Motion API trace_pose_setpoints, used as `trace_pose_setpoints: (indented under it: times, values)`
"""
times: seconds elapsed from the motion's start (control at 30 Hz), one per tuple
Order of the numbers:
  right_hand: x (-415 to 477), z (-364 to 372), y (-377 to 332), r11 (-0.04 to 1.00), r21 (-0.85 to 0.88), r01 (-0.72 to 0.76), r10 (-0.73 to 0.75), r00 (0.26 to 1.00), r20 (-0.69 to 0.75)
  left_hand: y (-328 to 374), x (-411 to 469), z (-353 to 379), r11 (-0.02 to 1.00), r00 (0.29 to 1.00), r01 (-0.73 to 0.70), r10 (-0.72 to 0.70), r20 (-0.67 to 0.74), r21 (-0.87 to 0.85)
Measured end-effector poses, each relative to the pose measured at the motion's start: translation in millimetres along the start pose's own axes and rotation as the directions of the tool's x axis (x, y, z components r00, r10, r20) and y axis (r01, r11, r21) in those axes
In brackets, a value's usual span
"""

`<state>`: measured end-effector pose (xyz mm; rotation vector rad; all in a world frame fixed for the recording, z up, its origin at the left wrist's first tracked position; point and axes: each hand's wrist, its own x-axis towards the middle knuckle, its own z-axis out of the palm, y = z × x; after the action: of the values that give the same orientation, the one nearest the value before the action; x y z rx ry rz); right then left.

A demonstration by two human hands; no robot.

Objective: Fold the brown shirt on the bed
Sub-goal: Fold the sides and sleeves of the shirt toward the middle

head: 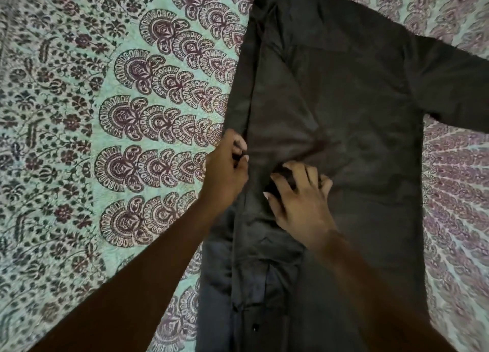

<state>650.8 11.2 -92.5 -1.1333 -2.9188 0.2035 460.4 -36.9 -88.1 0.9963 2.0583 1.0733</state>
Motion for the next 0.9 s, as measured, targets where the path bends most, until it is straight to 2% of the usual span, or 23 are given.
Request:
trace_pose_setpoints:
  times: [0.1, 0.2, 0.3, 0.37, 0.47, 0.57, 0.67, 0.73, 0.8, 0.9]
  values:
    - [-26, 1, -10, 1.0, 0.016, 0.013, -0.014, 0.997, 0.081, 5, -7, 2, 0.992, 0.999, -0.038, 0.035, 0.027, 0.117]
    - [-52, 1, -17, 0.999, 0.027, 0.033, -0.037, 0.99, 0.137, 8, -23, 4, 0.966, 0.988, -0.103, 0.072, 0.137, 0.238]
    - [-75, 6, -19, 0.996, 0.041, 0.079, -0.084, 0.987, 0.139, -1, -46, 2, 0.85, 0.963, -0.233, 0.136, 0.232, 0.472]
    - [-89, 8, -20, 0.983, 0.074, 0.168, -0.179, 0.968, 0.179, -5, -64, -2, 0.788, 0.956, -0.242, 0.092, 0.28, 0.566]
    - [-106, 8, -20, 0.955, 0.103, 0.277, -0.294, 0.928, 0.228, -5, -92, -6, 0.717, 0.957, -0.277, 0.148, 0.249, 0.64]
    - [-116, 7, -19, 0.985, 0.096, 0.14, -0.157, 0.967, 0.198, -6, -116, -13, 0.675, 0.909, -0.405, 0.229, 0.347, 0.617]
    - [-134, 9, -24, 0.987, 0.082, 0.14, -0.157, 0.953, 0.258, -11, -139, -19, 0.578, 0.844, -0.464, 0.058, 0.534, 0.671]
    - [-151, 11, -29, 0.977, 0.085, 0.198, -0.214, 0.93, 0.298, -16, -151, -18, 0.484, 0.807, -0.491, -0.061, 0.588, 0.724]
    - [-168, 12, -31, 0.965, 0.078, 0.25, -0.262, 0.91, 0.32, -21, -156, -16, 0.466, 0.796, -0.491, -0.105, 0.597, 0.736]
    - [-191, 15, -31, 0.947, 0.069, 0.313, -0.317, 0.889, 0.33, -24, -152, -16, 0.491, 0.798, -0.471, -0.117, 0.591, 0.733]
